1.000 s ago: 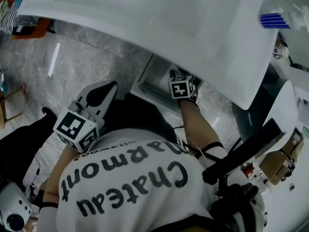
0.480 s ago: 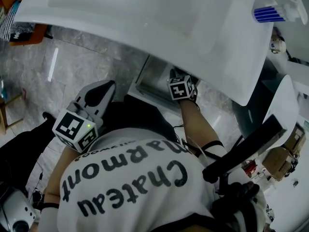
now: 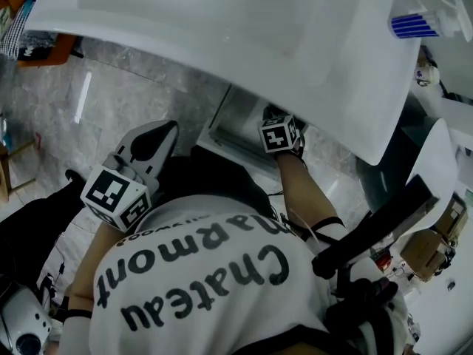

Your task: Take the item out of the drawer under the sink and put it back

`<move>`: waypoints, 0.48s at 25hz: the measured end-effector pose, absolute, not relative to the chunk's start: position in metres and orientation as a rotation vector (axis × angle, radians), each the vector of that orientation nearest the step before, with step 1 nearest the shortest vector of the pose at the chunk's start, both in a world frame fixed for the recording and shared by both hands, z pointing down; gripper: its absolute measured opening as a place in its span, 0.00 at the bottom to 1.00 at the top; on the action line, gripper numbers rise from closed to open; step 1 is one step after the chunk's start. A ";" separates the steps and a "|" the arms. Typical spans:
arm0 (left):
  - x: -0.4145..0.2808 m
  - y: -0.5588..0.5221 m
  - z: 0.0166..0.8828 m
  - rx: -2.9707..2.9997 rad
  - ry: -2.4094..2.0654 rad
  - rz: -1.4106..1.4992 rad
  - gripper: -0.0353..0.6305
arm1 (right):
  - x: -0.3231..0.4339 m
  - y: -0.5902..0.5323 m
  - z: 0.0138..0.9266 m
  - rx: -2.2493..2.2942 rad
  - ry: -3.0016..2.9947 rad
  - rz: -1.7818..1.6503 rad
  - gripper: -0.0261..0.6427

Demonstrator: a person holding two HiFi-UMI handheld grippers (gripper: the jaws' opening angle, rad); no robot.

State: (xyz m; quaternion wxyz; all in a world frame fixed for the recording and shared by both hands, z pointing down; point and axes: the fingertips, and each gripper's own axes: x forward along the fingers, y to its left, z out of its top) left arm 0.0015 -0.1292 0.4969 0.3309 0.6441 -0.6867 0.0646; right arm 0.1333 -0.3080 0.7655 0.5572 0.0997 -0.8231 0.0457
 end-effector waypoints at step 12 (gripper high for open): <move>0.000 -0.129 0.483 1.725 -1.797 0.146 0.05 | 0.133 -0.279 0.738 0.170 -1.946 0.103 0.10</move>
